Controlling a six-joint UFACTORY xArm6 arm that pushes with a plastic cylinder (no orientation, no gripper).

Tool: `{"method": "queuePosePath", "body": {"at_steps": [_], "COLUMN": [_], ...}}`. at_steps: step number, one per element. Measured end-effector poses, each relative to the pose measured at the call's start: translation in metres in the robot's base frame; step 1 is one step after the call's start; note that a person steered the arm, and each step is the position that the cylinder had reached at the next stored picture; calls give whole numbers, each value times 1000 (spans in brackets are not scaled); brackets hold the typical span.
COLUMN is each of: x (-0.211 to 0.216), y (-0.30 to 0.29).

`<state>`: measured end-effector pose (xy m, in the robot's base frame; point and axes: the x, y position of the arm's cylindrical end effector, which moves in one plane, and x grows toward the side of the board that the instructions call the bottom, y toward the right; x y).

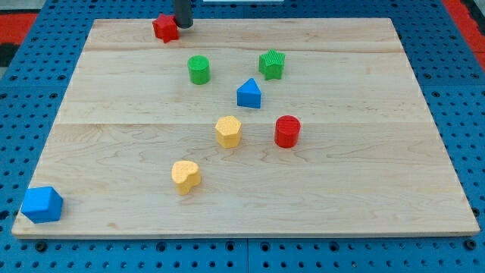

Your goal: Move the red star to the top left

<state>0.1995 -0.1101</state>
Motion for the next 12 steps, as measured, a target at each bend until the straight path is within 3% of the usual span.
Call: {"method": "queuePosePath", "body": {"at_steps": [2, 5, 12], "x": [1, 23, 27], "y": [35, -22, -126]}}
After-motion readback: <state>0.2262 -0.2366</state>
